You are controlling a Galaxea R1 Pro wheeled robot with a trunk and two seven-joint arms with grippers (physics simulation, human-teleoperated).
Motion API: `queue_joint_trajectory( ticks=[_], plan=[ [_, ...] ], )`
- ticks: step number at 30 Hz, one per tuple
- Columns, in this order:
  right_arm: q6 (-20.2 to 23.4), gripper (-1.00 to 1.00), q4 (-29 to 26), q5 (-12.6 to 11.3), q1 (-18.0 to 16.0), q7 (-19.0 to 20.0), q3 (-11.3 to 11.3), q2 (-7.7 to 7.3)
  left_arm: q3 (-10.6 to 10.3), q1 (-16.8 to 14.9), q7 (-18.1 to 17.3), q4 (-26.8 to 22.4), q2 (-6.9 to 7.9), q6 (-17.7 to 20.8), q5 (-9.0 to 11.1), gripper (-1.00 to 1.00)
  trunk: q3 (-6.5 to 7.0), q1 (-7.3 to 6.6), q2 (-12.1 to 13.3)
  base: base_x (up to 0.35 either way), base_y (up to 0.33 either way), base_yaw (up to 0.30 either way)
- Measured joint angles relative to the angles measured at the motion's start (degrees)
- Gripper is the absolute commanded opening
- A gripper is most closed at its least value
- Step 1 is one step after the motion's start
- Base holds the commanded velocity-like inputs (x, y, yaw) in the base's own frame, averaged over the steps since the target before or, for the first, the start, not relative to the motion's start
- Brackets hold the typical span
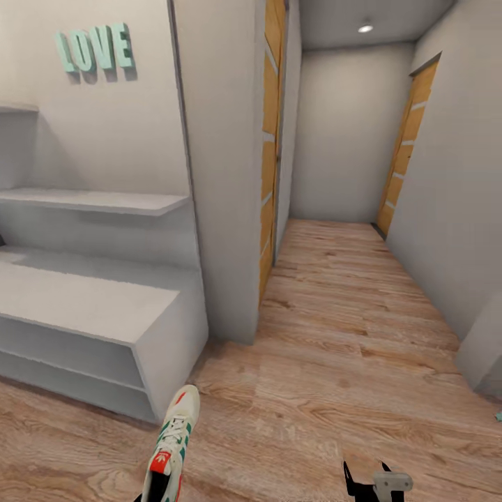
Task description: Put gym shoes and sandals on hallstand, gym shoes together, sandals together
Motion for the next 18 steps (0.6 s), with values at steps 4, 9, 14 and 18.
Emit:
queue_joint_trajectory(
  ticks=[4,9,14,18],
  plan=[
    [0.00,1.00,0.00,0.00,0.00,0.05,0.00,0.01,0.10,0.00,0.09,0.00,0.01,0.01,0.36,-1.00,0.00,0.00,0.00,0.000,0.000,-0.263],
    [0.00,1.00,0.01,0.00,0.00,0.05,0.00,0.02,0.22,0.00,0.48,0.00,0.01,0.06,0.62,-1.00,0.00,-0.01,0.00,0.049,0.000,-0.263],
    [0.00,1.00,0.01,-0.01,0.00,0.01,-0.01,0.02,0.37,0.00,0.74,0.00,0.01,0.10,0.75,-1.00,0.00,-0.03,0.00,0.285,0.000,-0.263],
    [0.00,1.00,0.01,-0.01,0.00,0.03,-0.01,0.02,0.39,0.00,0.76,0.00,0.01,0.11,0.76,-1.00,0.00,-0.03,0.00,0.329,-0.005,-0.263]
  ],
)
